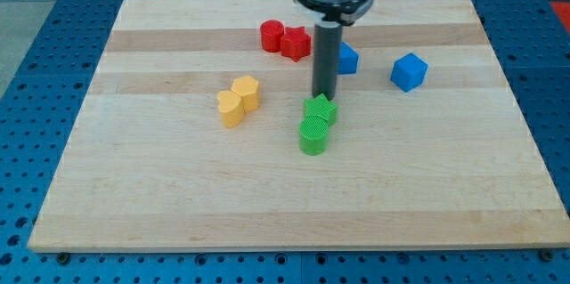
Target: Push the blue triangle into the blue cube towards right center of the board
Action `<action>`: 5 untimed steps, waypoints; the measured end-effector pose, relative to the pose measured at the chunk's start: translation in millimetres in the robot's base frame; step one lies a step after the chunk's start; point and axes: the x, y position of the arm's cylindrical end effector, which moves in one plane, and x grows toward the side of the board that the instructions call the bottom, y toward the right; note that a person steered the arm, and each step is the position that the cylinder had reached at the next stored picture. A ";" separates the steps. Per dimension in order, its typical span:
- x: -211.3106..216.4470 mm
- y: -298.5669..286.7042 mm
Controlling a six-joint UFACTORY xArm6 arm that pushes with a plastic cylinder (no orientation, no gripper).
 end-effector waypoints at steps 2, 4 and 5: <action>-55.9 -1.7; -58.5 30.2; -58.5 78.8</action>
